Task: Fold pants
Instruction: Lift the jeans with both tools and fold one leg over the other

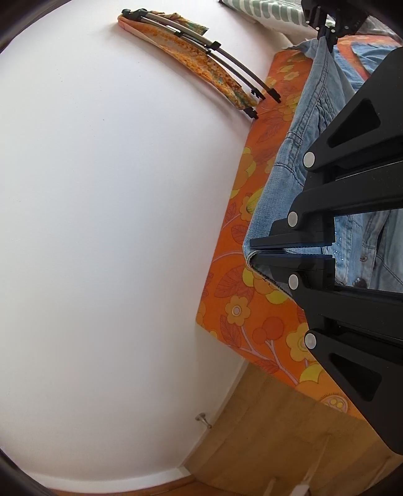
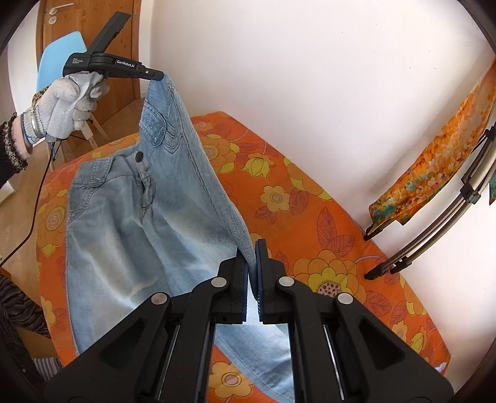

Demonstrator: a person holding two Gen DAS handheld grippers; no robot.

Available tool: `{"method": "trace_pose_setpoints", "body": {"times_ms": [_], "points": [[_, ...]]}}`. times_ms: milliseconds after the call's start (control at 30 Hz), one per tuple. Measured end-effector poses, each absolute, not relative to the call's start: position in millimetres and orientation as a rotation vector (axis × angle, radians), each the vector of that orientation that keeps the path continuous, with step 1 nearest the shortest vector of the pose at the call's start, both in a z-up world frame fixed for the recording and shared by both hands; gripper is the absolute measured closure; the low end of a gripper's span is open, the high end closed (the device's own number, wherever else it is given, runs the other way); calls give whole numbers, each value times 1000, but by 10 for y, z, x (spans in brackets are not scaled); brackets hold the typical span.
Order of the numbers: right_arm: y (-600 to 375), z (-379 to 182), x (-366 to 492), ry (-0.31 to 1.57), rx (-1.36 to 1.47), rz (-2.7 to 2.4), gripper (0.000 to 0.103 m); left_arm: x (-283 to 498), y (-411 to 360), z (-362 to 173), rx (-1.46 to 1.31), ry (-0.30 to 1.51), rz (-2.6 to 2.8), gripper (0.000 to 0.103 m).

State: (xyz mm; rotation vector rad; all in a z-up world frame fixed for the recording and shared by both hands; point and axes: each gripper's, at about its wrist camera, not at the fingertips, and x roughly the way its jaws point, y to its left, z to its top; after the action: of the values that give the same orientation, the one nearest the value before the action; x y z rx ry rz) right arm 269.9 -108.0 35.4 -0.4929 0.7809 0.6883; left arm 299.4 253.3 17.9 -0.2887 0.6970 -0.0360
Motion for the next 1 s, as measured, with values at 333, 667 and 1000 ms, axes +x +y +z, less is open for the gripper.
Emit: {"method": "trace_pose_setpoints", "body": {"times_ms": [333,667,1000], "points": [[-815,127,1676,830,-490,771,99,2145,2800,-88,-344,751,-34,101],[-373,-510,832,915,-559,843,99,1487,3104,-709,-356,872,7,101],[-296,-920,649,953,-593,802,99,1249,3143,-1186,-322,974,26,101]]}}
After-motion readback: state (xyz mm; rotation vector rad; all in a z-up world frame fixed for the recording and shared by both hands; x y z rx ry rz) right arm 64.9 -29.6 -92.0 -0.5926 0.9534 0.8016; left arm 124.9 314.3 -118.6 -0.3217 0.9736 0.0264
